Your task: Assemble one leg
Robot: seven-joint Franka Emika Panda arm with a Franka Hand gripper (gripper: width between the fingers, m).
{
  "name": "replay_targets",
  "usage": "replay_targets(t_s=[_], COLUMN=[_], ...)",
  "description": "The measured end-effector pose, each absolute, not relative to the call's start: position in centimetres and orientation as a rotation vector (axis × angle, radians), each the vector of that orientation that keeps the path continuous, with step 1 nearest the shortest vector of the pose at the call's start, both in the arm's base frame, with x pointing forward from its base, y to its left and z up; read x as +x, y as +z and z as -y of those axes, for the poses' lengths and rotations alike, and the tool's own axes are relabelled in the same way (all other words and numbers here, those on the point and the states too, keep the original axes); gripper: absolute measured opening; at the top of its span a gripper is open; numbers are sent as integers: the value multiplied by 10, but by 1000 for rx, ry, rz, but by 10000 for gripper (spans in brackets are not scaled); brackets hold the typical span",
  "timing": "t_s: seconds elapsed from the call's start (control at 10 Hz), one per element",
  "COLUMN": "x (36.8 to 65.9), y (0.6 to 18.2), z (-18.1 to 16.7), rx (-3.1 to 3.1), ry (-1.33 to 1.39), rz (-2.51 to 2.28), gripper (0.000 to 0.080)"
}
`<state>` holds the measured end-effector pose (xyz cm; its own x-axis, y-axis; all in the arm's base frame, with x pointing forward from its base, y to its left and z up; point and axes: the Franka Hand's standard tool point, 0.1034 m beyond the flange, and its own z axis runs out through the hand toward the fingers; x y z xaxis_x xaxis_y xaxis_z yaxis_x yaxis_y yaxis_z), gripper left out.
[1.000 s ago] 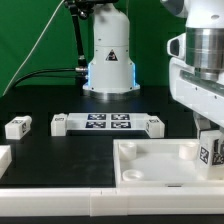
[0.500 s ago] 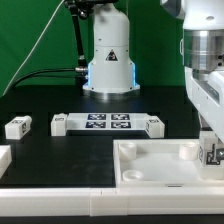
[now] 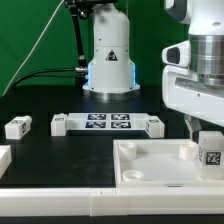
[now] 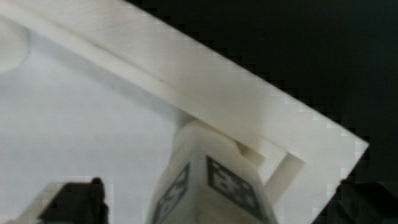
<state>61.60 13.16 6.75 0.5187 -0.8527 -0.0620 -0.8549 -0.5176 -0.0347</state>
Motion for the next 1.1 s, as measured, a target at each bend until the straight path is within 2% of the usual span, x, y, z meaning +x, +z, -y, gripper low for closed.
replay_targets(t_s=[0.7, 1.0, 1.1], x=[620, 620, 620], y=[70, 70, 70], z=[-125, -124, -124], rx=[-3084, -3086, -3086], ry=[22, 20, 20], rz=[-206, -171, -171], gripper=[649, 649, 525])
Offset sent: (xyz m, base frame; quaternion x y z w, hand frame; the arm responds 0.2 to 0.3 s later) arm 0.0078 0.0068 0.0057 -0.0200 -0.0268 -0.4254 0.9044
